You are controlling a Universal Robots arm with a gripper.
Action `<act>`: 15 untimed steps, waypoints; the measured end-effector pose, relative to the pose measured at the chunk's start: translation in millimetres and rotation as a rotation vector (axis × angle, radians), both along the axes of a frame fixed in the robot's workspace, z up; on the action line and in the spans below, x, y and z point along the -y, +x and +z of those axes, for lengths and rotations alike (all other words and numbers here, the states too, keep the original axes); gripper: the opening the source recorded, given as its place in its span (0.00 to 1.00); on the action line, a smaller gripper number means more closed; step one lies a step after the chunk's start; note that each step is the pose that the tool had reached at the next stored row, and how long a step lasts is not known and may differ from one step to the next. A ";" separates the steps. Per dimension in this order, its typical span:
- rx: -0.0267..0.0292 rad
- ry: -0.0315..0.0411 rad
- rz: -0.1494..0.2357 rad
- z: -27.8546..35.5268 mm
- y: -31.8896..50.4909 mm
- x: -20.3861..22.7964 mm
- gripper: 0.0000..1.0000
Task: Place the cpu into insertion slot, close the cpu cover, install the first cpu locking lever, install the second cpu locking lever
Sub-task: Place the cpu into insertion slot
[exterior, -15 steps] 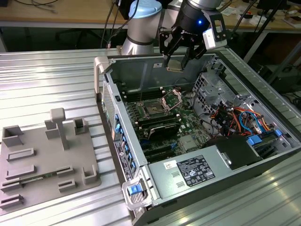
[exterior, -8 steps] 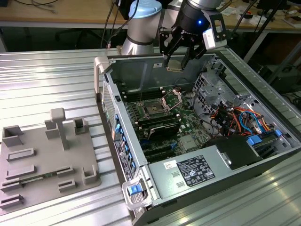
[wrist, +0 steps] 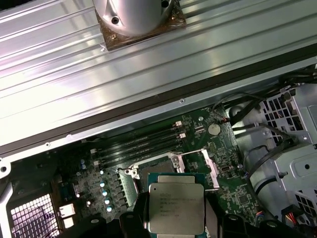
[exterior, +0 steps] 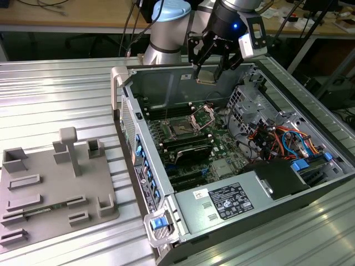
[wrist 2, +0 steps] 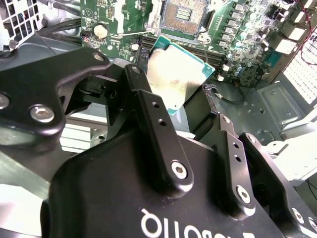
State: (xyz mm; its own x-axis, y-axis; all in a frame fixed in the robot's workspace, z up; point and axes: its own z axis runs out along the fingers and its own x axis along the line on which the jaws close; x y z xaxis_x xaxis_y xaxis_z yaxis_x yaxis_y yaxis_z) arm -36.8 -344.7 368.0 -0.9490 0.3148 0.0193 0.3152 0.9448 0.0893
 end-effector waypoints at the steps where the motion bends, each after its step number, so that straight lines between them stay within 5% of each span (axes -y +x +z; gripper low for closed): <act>1: 0.0000 0.0000 -0.003 0.0 0.0 0.0 0.55; 15: 0.0000 0.0000 -0.044 -0.1 0.0 0.0 0.55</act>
State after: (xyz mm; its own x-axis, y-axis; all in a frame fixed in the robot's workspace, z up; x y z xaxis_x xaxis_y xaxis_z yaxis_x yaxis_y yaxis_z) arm -36.8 -344.7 367.9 -0.9344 0.3558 0.0193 0.3560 0.9302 0.0894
